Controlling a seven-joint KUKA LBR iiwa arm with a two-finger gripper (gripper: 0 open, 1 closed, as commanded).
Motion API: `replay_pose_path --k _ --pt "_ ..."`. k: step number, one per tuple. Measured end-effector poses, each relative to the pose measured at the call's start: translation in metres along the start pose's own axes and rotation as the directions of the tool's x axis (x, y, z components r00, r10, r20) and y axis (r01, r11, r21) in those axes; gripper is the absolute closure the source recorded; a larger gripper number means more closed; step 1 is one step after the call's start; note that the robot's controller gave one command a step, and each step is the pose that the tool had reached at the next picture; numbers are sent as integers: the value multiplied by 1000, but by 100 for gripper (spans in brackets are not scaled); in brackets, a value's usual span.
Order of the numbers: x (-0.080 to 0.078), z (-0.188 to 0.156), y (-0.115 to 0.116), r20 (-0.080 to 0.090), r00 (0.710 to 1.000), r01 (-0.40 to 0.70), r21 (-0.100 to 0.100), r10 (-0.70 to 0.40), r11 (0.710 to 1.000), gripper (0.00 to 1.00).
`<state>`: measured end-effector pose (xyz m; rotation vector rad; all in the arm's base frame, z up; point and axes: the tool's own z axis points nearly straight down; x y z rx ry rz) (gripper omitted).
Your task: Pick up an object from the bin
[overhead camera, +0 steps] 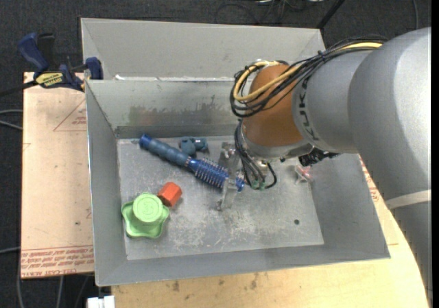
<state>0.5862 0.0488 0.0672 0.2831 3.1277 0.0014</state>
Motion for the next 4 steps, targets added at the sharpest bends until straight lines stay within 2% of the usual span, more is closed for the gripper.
replay_pose_path --k 1,2,3,4 --pt "-1 -1 0 5 1000 0 0 0 1000 100" --pt "-3 -105 1 7 1000 3 -2 -3 1000 100" --pt "-3 -104 1 0 1000 5 1 -5 1000 100" --pt "-4 -125 1 1 1000 8 0 -8 1000 100"
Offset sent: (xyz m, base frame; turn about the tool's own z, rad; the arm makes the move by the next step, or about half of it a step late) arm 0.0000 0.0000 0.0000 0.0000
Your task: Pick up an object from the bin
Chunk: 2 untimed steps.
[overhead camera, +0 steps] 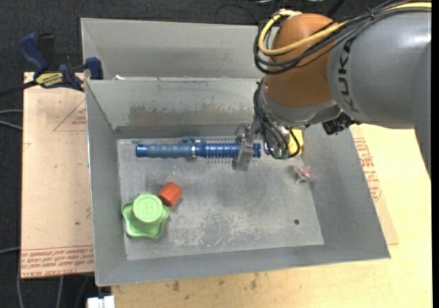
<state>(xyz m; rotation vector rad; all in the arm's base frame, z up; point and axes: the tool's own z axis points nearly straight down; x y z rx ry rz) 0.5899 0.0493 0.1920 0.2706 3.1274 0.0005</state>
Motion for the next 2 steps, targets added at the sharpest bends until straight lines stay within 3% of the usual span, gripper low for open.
replay_pose_path --k 2 --pt "0 -7 1 -1 1000 5 1 -5 1000 100"
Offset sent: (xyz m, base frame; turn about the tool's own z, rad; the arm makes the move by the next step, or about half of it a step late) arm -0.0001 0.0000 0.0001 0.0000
